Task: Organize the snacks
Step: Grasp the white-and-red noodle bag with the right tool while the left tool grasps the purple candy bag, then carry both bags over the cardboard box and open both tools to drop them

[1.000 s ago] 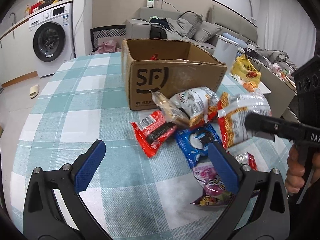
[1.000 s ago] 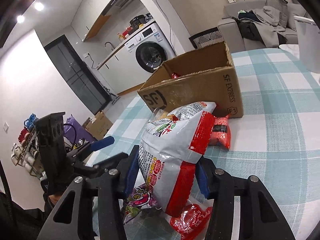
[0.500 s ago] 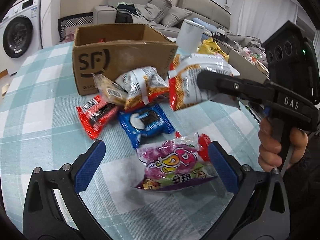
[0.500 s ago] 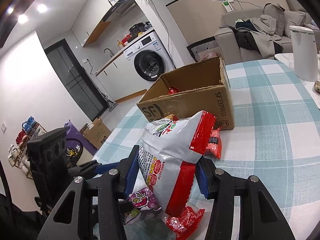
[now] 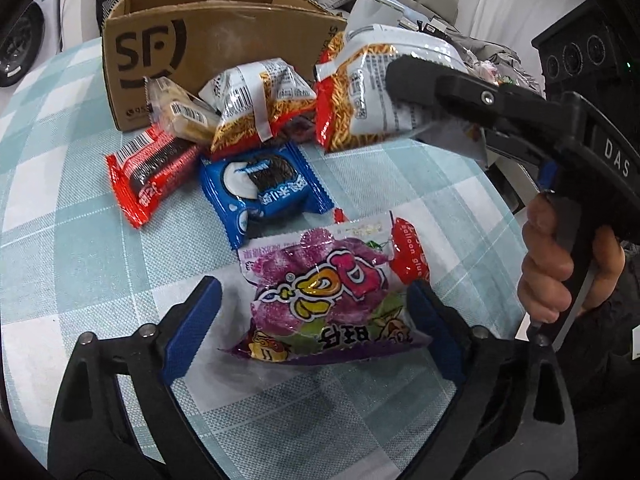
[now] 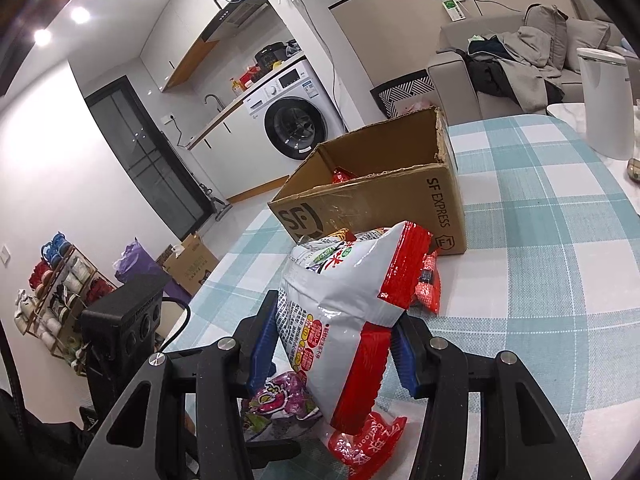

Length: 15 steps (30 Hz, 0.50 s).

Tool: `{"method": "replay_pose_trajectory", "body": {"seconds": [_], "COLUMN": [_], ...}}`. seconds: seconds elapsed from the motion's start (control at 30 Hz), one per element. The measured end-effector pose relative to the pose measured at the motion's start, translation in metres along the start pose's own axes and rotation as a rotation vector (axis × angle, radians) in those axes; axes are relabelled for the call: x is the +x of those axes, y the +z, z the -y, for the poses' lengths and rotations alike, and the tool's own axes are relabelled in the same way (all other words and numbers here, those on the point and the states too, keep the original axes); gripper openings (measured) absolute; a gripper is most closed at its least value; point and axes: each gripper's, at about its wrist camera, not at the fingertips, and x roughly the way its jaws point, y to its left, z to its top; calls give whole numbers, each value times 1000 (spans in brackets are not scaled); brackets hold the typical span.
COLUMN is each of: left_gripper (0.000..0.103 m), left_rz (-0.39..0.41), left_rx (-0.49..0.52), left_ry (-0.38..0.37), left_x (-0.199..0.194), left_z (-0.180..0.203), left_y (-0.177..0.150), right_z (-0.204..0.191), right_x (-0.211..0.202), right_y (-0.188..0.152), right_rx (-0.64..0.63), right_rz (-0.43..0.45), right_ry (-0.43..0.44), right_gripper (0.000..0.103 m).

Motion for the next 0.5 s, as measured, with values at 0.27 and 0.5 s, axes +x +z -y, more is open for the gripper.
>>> {"method": "replay_pose_trajectory", "body": {"seconds": [0.27,0.5], "left_gripper": [62,61], "left_rz": [13,64], "left_rx": [43,37], "left_ry": [-40,-25], "left_x": [-2,-11], "left_z": [5,3], "left_y": [-3,0], "right_z": [1,2], "right_x": [-1,-2], "right_y": [0,0], "right_rx": [3,6], "right_rz": [3,11], "right_ry": [-3,-6], "right_gripper": [51,51]}}
